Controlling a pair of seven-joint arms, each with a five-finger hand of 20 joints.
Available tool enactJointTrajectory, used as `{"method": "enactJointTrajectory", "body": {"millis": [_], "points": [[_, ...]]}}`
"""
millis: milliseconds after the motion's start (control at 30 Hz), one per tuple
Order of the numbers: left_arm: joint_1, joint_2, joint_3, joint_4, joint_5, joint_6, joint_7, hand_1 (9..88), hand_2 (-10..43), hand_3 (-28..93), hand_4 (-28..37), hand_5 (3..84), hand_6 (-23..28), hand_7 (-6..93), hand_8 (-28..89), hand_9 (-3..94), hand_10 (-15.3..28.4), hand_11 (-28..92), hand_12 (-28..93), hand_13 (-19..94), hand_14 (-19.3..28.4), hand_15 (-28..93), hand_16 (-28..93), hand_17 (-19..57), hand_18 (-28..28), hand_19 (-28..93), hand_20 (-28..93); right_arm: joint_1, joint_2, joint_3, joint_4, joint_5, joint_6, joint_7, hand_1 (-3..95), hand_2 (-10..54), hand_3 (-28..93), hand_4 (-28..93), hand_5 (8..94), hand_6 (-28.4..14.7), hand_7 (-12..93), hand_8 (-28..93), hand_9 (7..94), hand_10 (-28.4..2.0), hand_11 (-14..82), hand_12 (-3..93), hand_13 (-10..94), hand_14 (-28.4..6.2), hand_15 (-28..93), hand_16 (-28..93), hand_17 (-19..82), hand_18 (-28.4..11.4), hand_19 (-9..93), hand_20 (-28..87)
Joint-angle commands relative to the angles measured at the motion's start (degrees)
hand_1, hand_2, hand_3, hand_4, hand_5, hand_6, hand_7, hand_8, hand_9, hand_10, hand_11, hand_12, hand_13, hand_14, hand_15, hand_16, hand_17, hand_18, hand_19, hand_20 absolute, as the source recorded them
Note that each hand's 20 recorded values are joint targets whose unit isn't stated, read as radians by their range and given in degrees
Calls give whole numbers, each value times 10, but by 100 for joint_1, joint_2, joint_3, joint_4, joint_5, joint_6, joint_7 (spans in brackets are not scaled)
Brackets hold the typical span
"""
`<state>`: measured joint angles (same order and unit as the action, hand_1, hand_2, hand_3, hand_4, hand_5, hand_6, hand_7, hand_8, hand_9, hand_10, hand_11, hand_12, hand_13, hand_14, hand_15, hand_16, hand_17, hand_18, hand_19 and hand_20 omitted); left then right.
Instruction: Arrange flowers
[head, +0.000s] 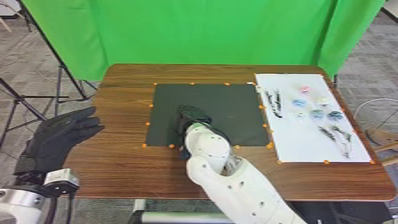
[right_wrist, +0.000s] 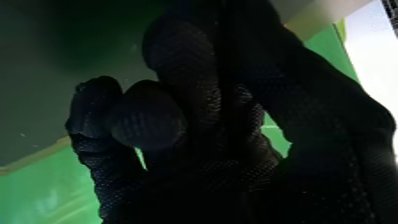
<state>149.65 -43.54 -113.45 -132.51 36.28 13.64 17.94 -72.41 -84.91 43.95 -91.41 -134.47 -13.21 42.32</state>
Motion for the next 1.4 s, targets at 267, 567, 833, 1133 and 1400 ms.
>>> {"method": "enactJointTrajectory", "body": {"millis": [267, 567, 833, 1133, 1400], "points": [[-109, -5, 84, 64, 32, -104, -130, 273, 76, 780, -140, 440, 148, 107, -68, 401, 236, 305, 113, 319, 284, 538, -102, -95, 234, 588, 146, -126, -60, 12, -56, -25, -45, 46, 463, -95, 733, -235, 782, -23, 364, 162, 806, -137, 460, 305, 728, -108, 757, 283, 366, -273, 919, 289], [-100, -143, 42, 31, 119, -162, -273, 276, 79, 776, -138, 440, 149, 106, -68, 403, 237, 303, 113, 322, 284, 540, -105, -95, 236, 591, 144, -70, 85, -250, -204, -314, 122, 96, 418, -95, 730, -229, 726, -38, 359, 133, 757, -157, 466, 256, 701, -113, 757, 274, 353, -277, 913, 278], [229, -194, -75, -42, 75, -92, -206, 277, 80, 772, -136, 444, 149, 105, -67, 411, 240, 297, 115, 326, 284, 541, -106, -95, 236, 592, 140, -55, 345, -527, -621, -87, 334, 54, 317, -54, 722, -204, 698, -61, 325, -108, 743, -173, 461, 243, 708, -117, 773, 257, 374, -284, 931, 245], [256, -129, -87, -56, 82, -63, -159, 277, 80, 772, -137, 448, 151, 104, -67, 420, 242, 294, 120, 336, 284, 540, -104, -95, 236, 593, 137, 147, 439, -693, -591, -309, 363, 6, 294, -43, 688, -198, 694, -72, 310, -98, 741, -181, 463, 240, 715, -116, 779, 263, 387, -284, 932, 257], [260, -143, -41, -64, 85, -68, -149, 272, 77, 780, -135, 445, 148, 105, -67, 407, 235, 301, 119, 314, 284, 542, -105, -95, 233, 591, 135, 258, 526, -687, -372, -661, 52, 56, 284, -37, 690, -196, 692, -88, 300, -92, 729, -193, 461, 240, 703, -132, 777, 268, 384, -284, 930, 239]]}}
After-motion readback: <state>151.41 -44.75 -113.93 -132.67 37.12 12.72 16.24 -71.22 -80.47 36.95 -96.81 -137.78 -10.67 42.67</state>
